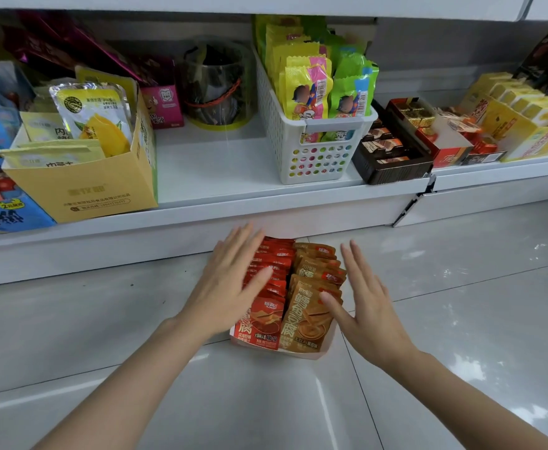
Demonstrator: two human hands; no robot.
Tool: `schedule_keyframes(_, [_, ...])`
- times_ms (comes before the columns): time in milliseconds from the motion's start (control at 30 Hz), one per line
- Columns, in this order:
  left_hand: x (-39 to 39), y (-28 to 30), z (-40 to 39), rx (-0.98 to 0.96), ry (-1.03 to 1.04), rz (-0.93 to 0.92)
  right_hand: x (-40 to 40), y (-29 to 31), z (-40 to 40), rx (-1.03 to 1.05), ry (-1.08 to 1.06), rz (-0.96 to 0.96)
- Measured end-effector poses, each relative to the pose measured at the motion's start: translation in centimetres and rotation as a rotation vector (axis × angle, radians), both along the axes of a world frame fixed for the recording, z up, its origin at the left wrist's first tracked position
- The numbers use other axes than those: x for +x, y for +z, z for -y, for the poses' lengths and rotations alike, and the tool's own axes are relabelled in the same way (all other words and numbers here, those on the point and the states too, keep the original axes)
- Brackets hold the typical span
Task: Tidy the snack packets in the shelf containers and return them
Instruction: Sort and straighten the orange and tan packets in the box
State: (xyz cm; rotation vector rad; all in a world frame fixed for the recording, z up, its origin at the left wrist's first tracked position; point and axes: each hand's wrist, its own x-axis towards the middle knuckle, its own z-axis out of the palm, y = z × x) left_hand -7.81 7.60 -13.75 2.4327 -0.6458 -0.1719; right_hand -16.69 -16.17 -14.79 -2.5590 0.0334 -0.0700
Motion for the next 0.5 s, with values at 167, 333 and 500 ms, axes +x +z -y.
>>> schedule_keyframes(167, [0.4,-0.1,2.3,0.422,-0.203,-0.068,1.2,-0.1,-2.1,-0.428,0.158,-0.192])
schedule_keyframes(333, [-0.9,0.1,2.2,0.235,-0.203,0.154,0.8,0.5,-0.7,-0.292,0.096,-0.047])
schedule_keyframes(500, [-2.4,-0.5,2.0,0.125,-0.113,0.181,-1.1,-0.1,0.2,-0.006,0.028,0.033])
